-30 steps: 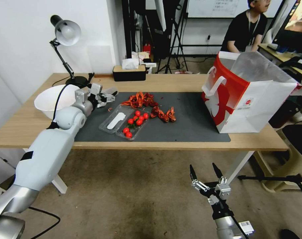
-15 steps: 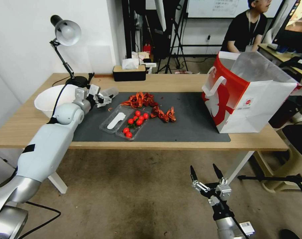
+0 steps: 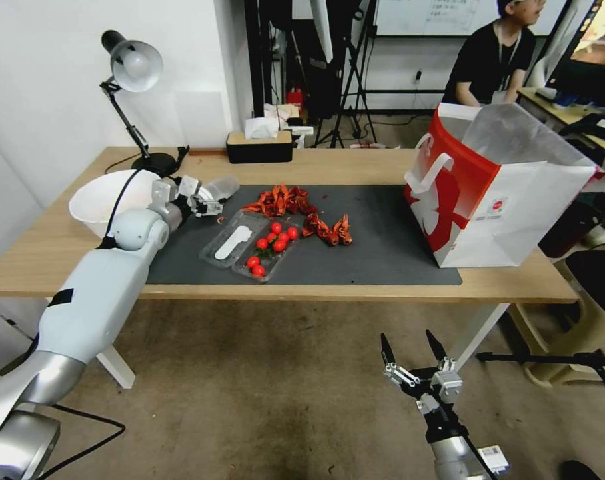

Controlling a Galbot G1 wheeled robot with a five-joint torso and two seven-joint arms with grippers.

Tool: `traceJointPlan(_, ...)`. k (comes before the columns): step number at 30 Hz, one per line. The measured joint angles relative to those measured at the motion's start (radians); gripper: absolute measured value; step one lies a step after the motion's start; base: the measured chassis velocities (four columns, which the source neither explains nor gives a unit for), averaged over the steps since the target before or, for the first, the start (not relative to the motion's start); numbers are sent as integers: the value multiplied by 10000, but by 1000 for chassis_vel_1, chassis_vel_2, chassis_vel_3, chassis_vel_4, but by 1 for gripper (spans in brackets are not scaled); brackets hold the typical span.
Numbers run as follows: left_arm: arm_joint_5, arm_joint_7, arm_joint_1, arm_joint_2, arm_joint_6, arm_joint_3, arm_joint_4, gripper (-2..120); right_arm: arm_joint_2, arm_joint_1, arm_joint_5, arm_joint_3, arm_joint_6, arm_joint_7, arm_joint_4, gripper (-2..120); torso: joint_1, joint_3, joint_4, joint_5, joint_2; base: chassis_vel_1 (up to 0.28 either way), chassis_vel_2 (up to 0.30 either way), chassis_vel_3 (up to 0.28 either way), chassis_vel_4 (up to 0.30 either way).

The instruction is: Pick up the trash from the table and place it into the takeout bag.

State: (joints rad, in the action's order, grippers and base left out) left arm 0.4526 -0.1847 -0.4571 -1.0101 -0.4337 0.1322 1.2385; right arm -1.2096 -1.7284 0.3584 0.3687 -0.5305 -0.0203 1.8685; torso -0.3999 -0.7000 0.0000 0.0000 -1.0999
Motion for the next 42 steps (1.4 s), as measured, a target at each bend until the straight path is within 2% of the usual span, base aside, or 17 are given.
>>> traceJointPlan(9, 145, 102, -91, -123, -400, -31, -113, 99, -66, -12, -5, -11, -1, 2, 9, 100, 0, 0, 0, 0, 0, 0, 0, 0, 0)
traceJointPlan(12, 231, 259, -176, -145, -504, -24, -73, 87, -85, -30, -32, -11, -1, 2, 24, 100, 0, 0, 0, -1, 0, 0, 0, 0, 0)
traceJointPlan(13, 231, 259, -176, -145, -504, -24, -73, 87, -85, -30, -32, -11, -1, 2, 24, 100, 0, 0, 0, -1, 0, 0, 0, 0, 0)
traceJointPlan(15, 253, 484, -254, -146, -530, 12, -20, 78, -123, -38, -80, -31, -1, 4, 47, 100, 0, 0, 0, -1, 0, 0, 0, 0, 0)
traceJointPlan(21, 609, 679, -422, -80, -342, 162, 105, 72, -148, -39, -130, -56, 6, 7, 59, 100, 0, 0, 1, 0, 0, 0, 0, 0, 0)
traceJointPlan(28, 1636, 368, -715, 194, 905, 235, 1608, 72, -151, -55, -157, -62, 39, 8, 103, 100, 0, 1, 0, 4, -1, 0, 0, 0, 0)
traceJointPlan(37, 2006, 135, -428, 235, 1253, 1, 2321, 72, -155, -82, -170, -64, 49, 4, 128, 100, 0, 0, 3, -2, 0, 0, 0, 0, 0)
traceJointPlan(40, 2399, -11, 73, 225, 1412, -397, 2798, 72, -160, -116, -176, -56, 52, -3, 158, 100, 0, 1, -6, 6, -2, 0, 0, 0, 0)
traceJointPlan(41, 2399, -11, 73, 225, 1412, -397, 2798, 72, -160, -116, -176, -56, 52, -3, 158, 100, 0, 1, -6, 6, -2, 0, 0, 0, 0)
traceJointPlan(42, 2646, -42, 428, 163, 1409, -772, 2982, 72, -160, -143, -178, -33, 54, -11, 183, 100, 0, 0, 3, -2, -2, 0, 0, 0, 0)
